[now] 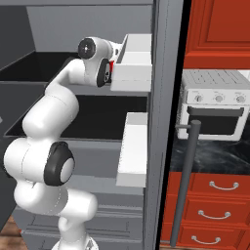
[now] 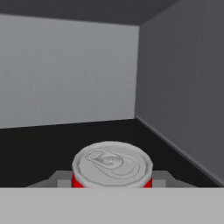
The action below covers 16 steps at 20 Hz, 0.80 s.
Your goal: Open the fridge, grab two sodas, and place both sodas inside the bowl with ice on the dining counter.
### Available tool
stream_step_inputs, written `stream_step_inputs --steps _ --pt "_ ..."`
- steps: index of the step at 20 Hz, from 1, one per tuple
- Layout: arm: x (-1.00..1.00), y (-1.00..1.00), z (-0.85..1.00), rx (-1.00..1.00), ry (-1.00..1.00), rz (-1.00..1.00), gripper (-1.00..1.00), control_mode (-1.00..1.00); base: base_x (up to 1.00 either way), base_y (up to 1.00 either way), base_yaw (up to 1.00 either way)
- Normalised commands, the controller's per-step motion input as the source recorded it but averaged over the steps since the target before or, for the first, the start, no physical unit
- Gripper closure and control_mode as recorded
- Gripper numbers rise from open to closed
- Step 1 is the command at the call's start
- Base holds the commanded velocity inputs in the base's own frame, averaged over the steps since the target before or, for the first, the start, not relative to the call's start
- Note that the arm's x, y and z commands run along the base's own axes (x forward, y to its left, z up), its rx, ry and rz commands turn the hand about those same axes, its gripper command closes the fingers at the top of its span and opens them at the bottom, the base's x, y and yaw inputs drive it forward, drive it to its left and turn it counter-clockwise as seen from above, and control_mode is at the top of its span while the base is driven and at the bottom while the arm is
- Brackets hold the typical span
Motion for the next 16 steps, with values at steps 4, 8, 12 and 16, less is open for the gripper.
stream_step_inputs --steps 4,8,12,16 --pt "0.00 0.00 0.00 0.00 0.00 0.00 1.00 -1.00 0.00 0.00 0.00" --pt "0.00 0.00 0.00 0.00 0.00 0.00 1.00 -1.00 0.00 0.00 0.00" --pt "0.00 0.00 0.00 0.00 0.00 0.00 1.00 -1.00 0.00 0.00 0.00" --pt "-0.17 0.04 0.00 0.00 0.00 0.00 1.00 -1.00 0.00 0.00 0.00"
